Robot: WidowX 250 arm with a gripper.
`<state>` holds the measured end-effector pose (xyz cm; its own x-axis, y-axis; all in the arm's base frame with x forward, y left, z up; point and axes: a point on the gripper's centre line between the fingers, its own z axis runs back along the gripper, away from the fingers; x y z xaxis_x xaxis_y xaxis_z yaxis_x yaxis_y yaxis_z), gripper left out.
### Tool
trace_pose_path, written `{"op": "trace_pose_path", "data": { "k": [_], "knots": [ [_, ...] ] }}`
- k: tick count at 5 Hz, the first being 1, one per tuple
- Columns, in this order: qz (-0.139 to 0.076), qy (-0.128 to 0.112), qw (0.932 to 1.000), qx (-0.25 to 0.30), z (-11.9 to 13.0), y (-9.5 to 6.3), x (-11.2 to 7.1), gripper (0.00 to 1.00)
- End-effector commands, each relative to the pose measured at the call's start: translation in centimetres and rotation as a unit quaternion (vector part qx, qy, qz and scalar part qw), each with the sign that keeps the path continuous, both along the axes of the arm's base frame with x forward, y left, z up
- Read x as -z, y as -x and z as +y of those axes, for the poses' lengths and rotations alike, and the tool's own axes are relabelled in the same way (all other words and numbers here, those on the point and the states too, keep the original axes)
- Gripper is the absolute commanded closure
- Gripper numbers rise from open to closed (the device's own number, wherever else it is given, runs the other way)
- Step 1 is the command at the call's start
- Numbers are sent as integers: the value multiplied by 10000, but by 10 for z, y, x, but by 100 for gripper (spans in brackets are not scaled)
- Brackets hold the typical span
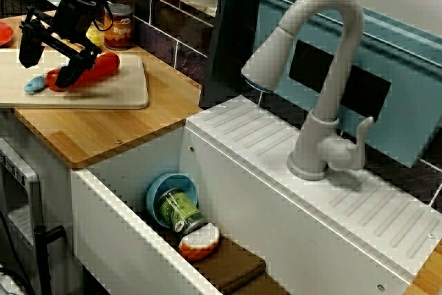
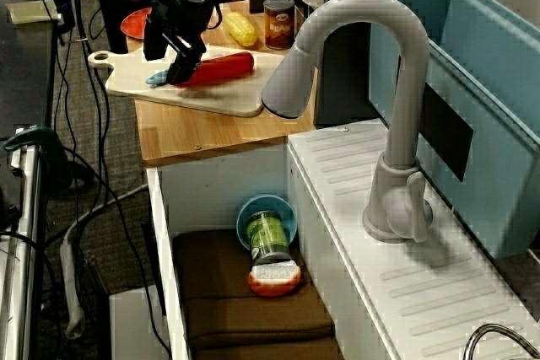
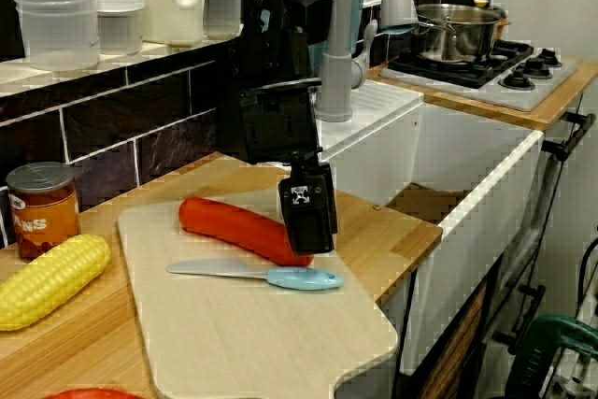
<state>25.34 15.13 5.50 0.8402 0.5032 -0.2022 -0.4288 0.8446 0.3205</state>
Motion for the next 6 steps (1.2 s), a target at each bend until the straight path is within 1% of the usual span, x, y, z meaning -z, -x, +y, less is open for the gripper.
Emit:
{"op": "trace_pose_path", "data": {
  "k": [1, 2, 3, 4, 5, 6],
  "knots": [
    [-417, -347, 9981, -295, 17, 2, -25, 0],
    [-658, -827, 9916, -750, 17, 7, -29, 0],
    [-937, -1267, 9810, -1133, 13, 14, -33, 0],
    [-985, -1334, 9791, -1176, 7, 22, -29, 0],
    [-1172, -1361, 9756, -1260, 5, 28, -30, 0],
    [-1348, -1488, 9687, -1462, 9, 29, -29, 0]
  ]
}}
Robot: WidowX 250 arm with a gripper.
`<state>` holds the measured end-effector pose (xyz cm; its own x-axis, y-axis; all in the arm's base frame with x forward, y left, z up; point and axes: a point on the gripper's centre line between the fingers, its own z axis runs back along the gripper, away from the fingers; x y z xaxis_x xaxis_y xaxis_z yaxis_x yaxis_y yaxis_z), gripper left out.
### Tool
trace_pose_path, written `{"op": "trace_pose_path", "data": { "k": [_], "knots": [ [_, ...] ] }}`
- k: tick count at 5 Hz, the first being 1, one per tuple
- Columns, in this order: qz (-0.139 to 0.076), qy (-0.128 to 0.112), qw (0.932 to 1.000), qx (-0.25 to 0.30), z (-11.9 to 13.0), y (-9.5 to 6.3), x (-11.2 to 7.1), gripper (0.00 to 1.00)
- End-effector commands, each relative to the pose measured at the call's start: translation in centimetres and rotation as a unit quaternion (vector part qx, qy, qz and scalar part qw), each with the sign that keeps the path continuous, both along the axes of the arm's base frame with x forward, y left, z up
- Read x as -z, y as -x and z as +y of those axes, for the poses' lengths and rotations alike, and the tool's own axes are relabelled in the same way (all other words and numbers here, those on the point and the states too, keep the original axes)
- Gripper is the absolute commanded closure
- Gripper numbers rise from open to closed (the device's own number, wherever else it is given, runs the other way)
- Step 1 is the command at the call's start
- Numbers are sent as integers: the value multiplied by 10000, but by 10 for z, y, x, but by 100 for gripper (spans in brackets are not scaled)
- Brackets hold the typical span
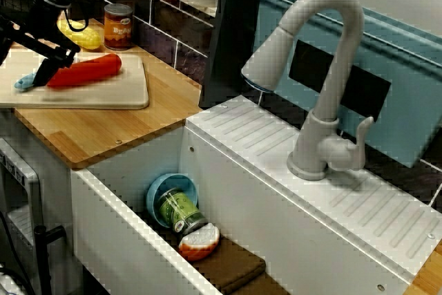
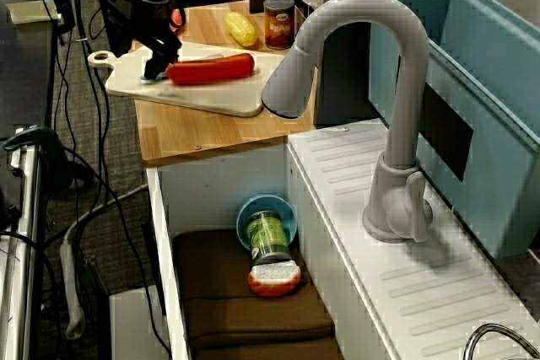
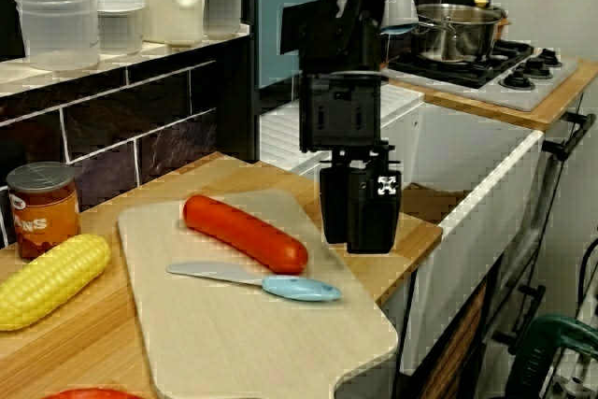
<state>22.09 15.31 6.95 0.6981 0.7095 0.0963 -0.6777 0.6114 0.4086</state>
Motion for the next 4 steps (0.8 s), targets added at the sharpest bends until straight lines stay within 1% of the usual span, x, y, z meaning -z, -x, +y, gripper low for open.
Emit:
{"op": "trace_pose_path", "data": {
  "k": [1, 2, 3, 4],
  "knots": [
    [-599, -265, 9977, -168, 19, -8, -12, 0],
    [-521, -94, 9986, -64, 32, -11, -9, 0],
    [-423, 58, 9990, 87, 42, -11, -6, 0],
    [-374, 104, 9990, 230, 43, -10, -3, 0]
  ]
}}
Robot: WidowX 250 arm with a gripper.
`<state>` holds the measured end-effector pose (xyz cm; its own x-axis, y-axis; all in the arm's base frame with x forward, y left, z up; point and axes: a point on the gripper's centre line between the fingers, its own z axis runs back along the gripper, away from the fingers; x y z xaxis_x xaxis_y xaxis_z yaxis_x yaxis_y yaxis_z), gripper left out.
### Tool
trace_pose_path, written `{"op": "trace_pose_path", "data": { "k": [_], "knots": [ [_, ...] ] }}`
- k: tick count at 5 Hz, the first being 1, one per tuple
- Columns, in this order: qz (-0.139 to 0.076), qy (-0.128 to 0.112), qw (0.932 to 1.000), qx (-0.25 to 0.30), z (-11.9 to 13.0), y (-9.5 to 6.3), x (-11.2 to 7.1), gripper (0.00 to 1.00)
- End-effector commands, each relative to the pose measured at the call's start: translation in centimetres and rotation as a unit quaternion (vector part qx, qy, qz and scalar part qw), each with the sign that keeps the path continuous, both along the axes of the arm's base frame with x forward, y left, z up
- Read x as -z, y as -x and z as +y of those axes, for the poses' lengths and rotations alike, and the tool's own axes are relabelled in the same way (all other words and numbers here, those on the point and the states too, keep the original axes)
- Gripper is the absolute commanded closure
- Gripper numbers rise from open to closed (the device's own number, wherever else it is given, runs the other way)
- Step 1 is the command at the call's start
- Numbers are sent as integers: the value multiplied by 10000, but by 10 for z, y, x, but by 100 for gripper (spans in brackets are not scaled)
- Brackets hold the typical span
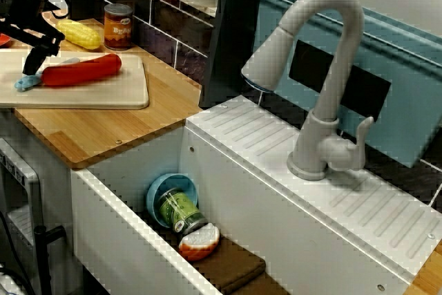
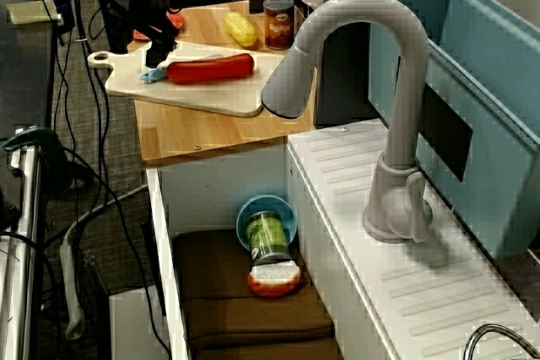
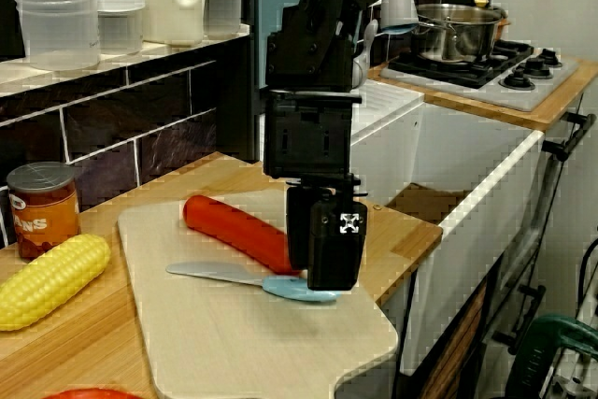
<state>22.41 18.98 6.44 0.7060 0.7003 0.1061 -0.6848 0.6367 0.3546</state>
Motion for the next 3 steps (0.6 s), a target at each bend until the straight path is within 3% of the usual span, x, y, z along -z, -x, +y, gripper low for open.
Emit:
{"op": "trace_pose_path", "data": {
  "k": [1, 3],
  "knots": [
    [-95, 40, 9996, 254, 8, -6, -9, 0],
    [14, 567, 9961, 682, 11, -1, -15, 0]
  ]
}}
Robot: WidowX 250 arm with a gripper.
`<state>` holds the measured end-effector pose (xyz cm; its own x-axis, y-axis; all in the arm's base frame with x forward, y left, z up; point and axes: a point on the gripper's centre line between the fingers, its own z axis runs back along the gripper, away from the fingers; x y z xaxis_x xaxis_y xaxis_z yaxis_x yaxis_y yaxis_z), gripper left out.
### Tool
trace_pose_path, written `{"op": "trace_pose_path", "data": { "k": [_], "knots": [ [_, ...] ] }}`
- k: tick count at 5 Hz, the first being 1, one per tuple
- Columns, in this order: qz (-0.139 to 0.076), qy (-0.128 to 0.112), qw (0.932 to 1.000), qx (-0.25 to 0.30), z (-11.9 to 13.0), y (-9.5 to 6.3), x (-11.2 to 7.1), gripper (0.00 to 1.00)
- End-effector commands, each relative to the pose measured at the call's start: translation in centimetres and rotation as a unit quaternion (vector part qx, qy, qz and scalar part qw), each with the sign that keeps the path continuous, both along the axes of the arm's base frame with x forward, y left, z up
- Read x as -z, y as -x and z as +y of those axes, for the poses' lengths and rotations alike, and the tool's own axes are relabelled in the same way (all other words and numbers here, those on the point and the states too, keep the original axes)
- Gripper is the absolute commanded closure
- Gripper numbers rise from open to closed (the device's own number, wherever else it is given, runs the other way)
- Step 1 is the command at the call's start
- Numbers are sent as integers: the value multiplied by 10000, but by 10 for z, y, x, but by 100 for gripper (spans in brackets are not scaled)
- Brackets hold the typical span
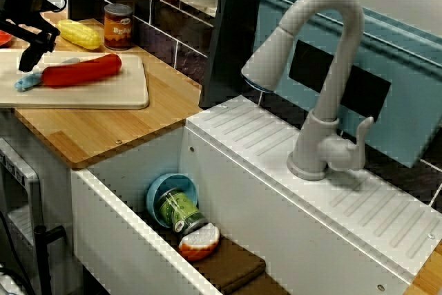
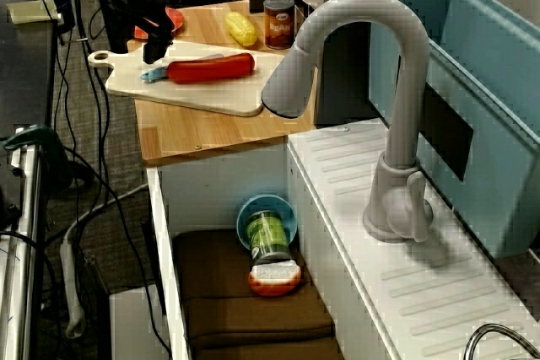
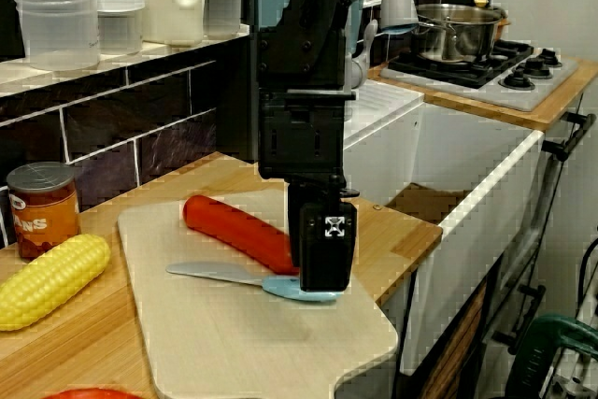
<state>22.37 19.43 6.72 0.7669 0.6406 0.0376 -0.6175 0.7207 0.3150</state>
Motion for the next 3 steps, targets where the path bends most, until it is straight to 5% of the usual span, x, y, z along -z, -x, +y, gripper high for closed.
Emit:
{"op": "trace_pose_path", "data": {
  "k": [1, 2, 3],
  "knots": [
    [-15, 466, 9982, 380, 9, 1, -13, 0],
    [103, 891, 9941, 607, 13, -2, -12, 0],
    [98, 1031, 9925, 656, 16, -4, -12, 0]
  ]
}}
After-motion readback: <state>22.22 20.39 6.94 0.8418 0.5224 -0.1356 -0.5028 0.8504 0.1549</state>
